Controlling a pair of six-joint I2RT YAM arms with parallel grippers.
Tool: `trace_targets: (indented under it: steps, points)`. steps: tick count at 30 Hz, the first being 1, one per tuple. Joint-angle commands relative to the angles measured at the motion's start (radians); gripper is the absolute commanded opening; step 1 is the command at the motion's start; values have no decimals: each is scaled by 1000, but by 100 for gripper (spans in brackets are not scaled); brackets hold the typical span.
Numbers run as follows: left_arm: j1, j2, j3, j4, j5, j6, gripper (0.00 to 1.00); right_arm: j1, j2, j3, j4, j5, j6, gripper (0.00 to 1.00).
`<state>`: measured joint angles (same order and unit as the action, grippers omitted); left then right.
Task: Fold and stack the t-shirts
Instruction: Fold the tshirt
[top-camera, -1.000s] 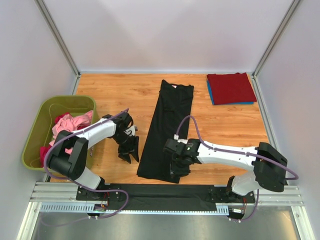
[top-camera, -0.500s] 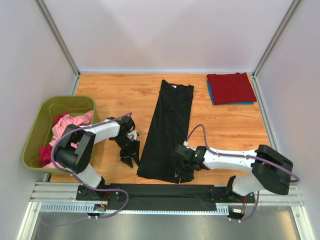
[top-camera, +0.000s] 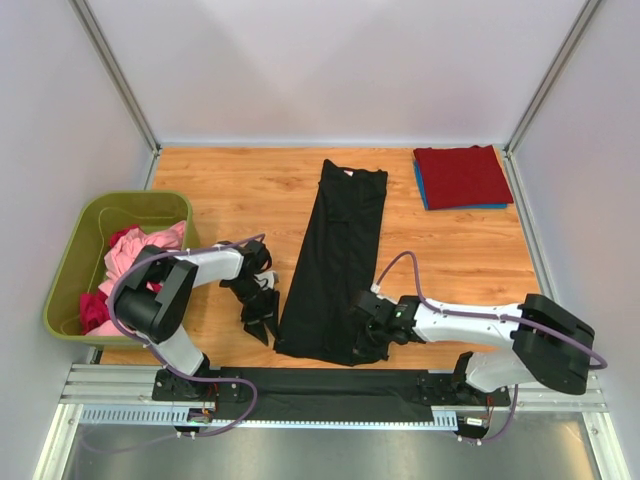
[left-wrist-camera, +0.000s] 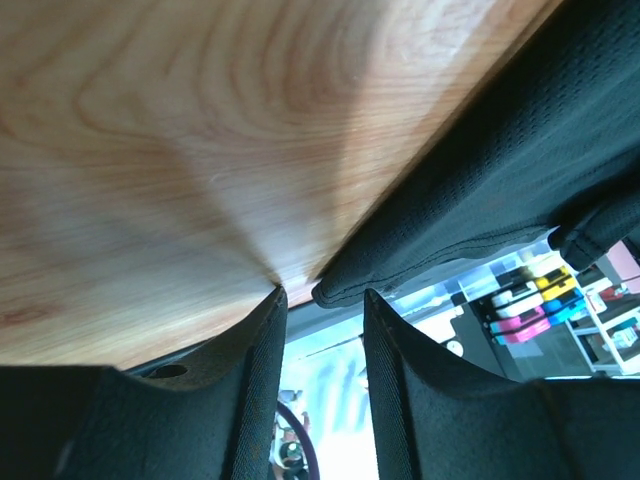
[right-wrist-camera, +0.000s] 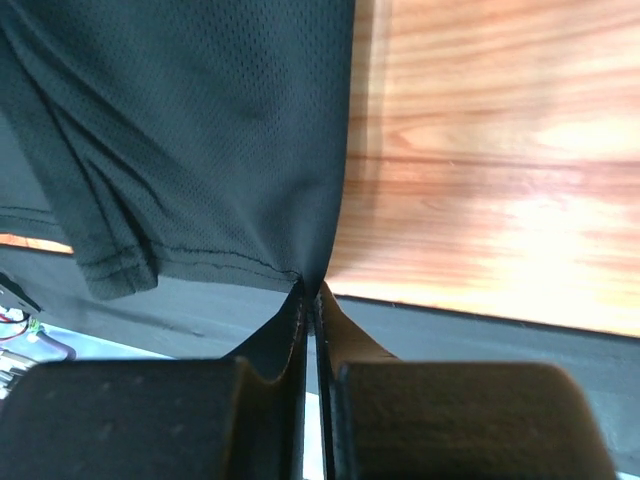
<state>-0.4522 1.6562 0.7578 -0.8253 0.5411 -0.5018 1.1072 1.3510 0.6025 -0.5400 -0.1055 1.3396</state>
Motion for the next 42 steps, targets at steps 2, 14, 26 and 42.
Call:
trace_targets:
  steps: [2,14,26,42]
  points:
    - [-22,-44,-12,5,5,-35,45,-1,-59,10,-77,36,12,0]
    - [-49,-36,-91,150,146,-119,44,-1,-82,17,-149,43,6,0]
    - [-68,-32,-103,170,146,-150,30,0,-87,49,-189,59,-8,0]
    - [-91,-125,-127,140,82,-191,46,11,-89,60,-198,64,-8,0]
